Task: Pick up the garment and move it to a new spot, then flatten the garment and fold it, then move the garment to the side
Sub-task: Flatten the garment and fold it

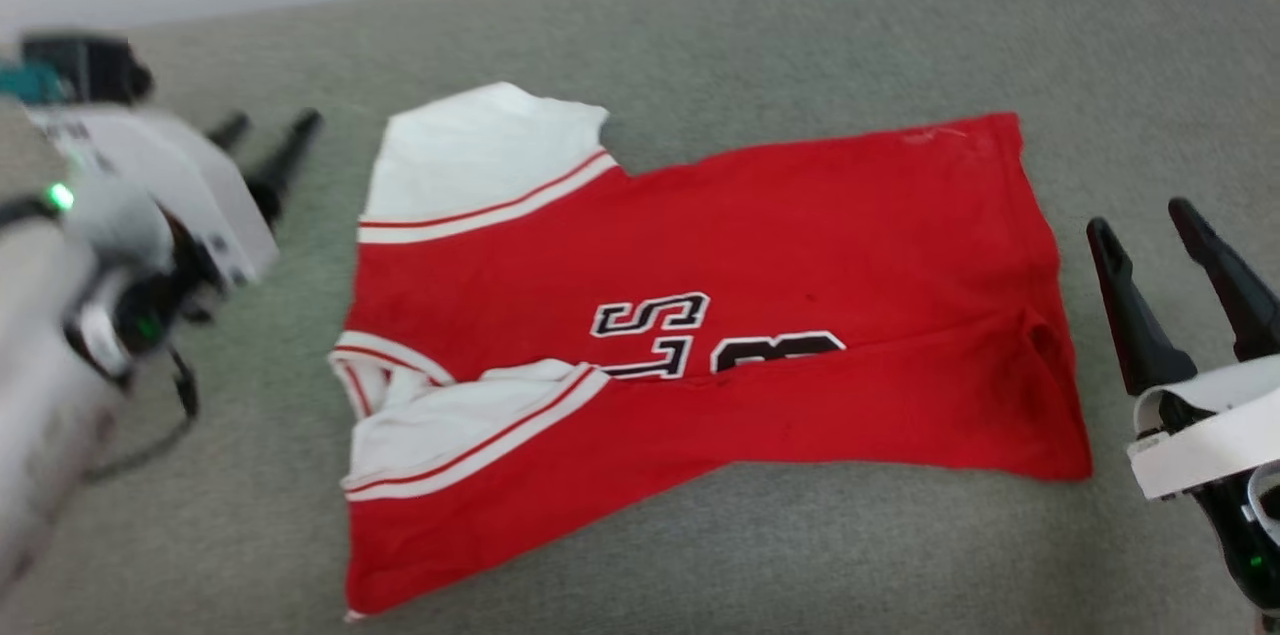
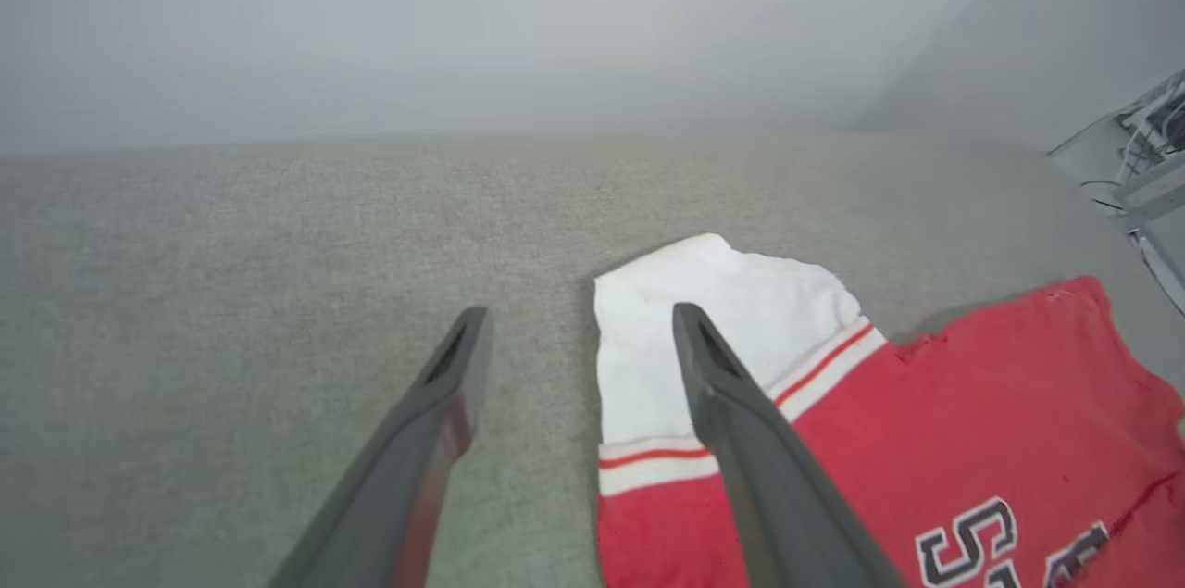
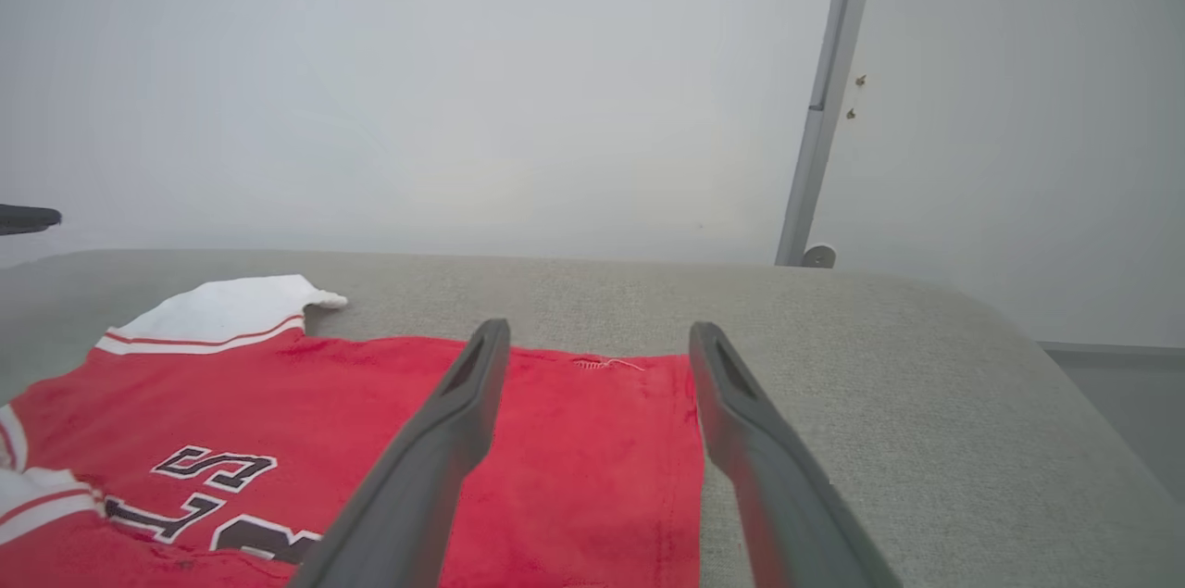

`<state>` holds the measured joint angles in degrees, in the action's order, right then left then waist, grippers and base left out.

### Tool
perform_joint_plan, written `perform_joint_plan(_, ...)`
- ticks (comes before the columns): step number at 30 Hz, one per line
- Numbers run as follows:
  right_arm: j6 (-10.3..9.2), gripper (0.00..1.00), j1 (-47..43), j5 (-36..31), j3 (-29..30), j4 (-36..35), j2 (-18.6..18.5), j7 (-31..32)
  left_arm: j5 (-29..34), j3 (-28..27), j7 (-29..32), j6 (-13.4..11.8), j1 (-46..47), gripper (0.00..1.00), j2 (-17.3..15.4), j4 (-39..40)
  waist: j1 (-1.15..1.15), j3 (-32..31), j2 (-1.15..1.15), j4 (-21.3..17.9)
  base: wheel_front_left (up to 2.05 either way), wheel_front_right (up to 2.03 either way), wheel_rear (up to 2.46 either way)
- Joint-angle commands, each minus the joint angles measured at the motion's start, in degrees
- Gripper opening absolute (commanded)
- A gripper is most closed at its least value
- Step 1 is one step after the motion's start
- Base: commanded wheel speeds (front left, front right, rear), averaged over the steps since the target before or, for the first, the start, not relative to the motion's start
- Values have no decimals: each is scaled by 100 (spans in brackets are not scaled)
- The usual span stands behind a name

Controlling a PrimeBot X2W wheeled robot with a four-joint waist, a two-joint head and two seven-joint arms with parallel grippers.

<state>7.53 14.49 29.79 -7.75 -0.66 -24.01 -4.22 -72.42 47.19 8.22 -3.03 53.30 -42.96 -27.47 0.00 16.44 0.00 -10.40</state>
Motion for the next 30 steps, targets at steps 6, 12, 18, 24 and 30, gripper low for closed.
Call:
perform_joint_plan(6,-9,100,17,111,33,133,234,-46,-111,425,1992,282,1138,100,317,-1409,0,743,0,-787,0,0,0)
perform_joint_plan(12,-9,100,35,274,-50,329,313,-108,-35,663,2928,462,1724,100,512,-2108,0,895,0,-944,0,0,0)
perform_joint_plan(18,-9,100,107,360,-111,373,259,-131,3,791,3221,656,1941,95,786,-2461,0,1029,0,-933,0,0,0)
perform_joint_plan(24,-9,100,662,363,-581,335,-184,333,10,844,3286,819,2189,0,1103,-2741,0,1199,0,-779,0,0,0)
perform_joint_plan(30,-9,100,1991,745,-1340,788,-847,1582,33,906,3308,972,2370,0,1366,-2925,0,1299,0,-500,0,0,0)
